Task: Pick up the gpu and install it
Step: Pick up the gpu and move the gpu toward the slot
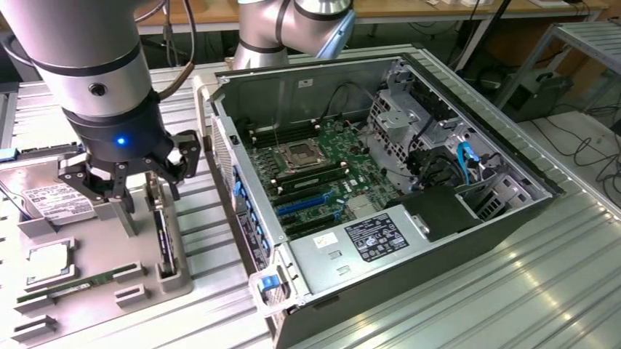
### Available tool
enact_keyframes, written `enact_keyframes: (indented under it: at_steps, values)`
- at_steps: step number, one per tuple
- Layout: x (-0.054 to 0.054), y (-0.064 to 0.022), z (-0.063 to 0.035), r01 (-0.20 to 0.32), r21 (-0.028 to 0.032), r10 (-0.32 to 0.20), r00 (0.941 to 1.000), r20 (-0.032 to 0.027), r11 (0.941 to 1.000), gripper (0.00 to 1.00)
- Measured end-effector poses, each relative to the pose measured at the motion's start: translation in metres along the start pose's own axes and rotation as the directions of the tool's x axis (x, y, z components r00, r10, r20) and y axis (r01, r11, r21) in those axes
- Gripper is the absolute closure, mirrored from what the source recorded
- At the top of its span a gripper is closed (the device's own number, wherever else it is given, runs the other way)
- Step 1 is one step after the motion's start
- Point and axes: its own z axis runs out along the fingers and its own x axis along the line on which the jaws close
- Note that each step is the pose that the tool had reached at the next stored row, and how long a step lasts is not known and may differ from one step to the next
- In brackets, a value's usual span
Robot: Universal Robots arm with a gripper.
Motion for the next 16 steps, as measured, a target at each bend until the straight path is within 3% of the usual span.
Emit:
enact_keyframes:
  at_steps: [16]
  values:
    - [0.000,-0.0024,0.0162,0.000,0.0000,0.000,1.0000,-0.0001,1.0000,0.40]
